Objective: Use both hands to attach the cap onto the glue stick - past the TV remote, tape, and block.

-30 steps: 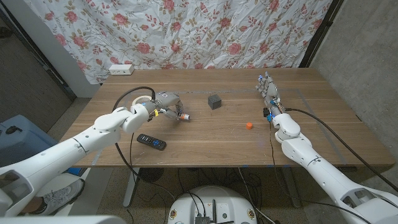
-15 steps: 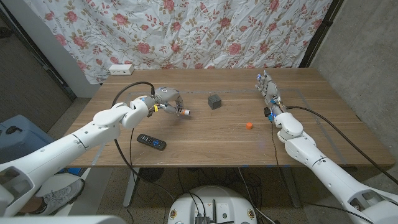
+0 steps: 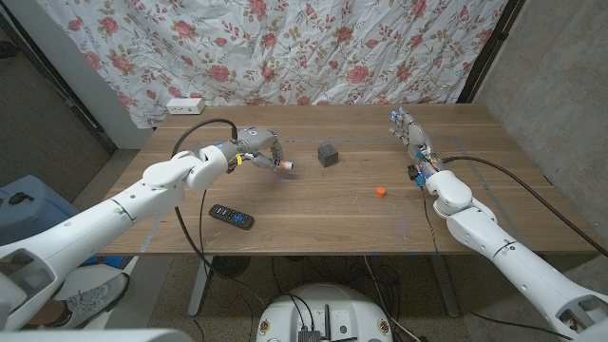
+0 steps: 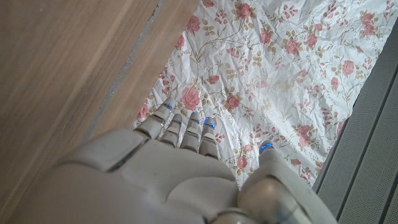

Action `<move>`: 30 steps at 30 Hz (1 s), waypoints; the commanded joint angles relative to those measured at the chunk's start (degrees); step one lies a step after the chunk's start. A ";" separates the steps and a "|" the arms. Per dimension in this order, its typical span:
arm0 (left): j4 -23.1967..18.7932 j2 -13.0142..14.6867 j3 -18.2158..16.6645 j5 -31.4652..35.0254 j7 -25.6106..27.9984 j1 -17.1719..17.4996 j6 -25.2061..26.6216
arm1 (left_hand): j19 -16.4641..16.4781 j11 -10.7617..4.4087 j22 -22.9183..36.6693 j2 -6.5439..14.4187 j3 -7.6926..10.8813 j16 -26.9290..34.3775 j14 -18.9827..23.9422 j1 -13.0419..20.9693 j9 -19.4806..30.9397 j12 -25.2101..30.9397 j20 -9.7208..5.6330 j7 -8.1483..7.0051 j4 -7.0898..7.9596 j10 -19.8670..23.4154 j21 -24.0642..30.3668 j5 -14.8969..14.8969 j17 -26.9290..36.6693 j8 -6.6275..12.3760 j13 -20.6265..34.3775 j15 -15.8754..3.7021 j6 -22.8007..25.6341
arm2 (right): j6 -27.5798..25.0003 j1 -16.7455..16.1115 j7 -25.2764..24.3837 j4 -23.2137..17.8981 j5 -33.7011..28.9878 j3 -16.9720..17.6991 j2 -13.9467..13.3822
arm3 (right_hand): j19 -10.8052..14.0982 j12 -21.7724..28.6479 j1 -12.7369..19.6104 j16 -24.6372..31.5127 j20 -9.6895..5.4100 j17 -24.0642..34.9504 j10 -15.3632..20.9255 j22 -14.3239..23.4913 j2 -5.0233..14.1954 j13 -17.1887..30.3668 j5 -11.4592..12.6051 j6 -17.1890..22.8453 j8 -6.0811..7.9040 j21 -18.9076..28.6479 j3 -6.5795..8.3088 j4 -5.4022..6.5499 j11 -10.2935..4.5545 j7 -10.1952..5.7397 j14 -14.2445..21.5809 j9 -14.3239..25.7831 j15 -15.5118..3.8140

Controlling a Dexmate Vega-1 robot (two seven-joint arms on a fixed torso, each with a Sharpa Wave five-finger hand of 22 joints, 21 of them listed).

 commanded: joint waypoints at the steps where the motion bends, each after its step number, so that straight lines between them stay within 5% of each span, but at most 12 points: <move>1: -0.64 -1.10 -0.82 -1.74 0.32 0.57 1.09 | -0.25 -2.88 0.13 2.09 0.01 0.20 0.68 0.50 0.54 -0.19 -2.37 -0.50 0.44 3.20 -0.10 0.29 0.09 0.24 0.55 -8.64 5.24 | -4.12 -3.52 -2.78 -7.25 -5.94 0.98 -5.54 | -0.69 0.34 1.00 0.34 0.15 0.06 0.13 0.12 -0.12 0.15 -0.04 0.11 0.03 -0.14 0.17 -0.32 -0.18 -0.52 0.26 0.30 -0.01; 17: -0.60 -4.58 -0.54 -5.78 1.67 1.51 3.51 | -0.62 -2.86 0.14 2.05 -0.19 -0.43 -0.32 0.80 0.54 -0.52 -2.36 -0.41 0.13 3.22 -0.15 0.29 -0.09 -0.16 0.55 -8.98 5.42 | -4.33 -7.36 -6.07 -11.32 -15.30 1.94 -10.29 | -1.11 0.59 1.53 0.36 0.20 -0.16 0.98 0.11 -0.91 0.20 -0.17 -0.28 -0.12 0.02 0.11 -1.26 -0.56 -2.09 0.37 0.31 -0.03; 30: 0.55 -7.09 -0.07 -8.97 3.91 1.45 3.81 | -1.20 -2.90 0.15 2.25 -0.36 -0.74 -1.15 0.78 0.55 -0.82 -2.33 -0.51 0.20 2.86 -0.26 0.29 -0.14 -0.60 0.56 -8.81 5.27 | -10.59 -10.99 -9.48 -18.03 -23.74 2.91 -14.48 | -0.80 0.86 2.47 0.41 0.22 -0.50 2.08 0.10 -1.82 0.35 -0.23 -1.74 -0.44 0.26 0.12 -2.63 -0.64 -3.96 0.74 0.38 -0.24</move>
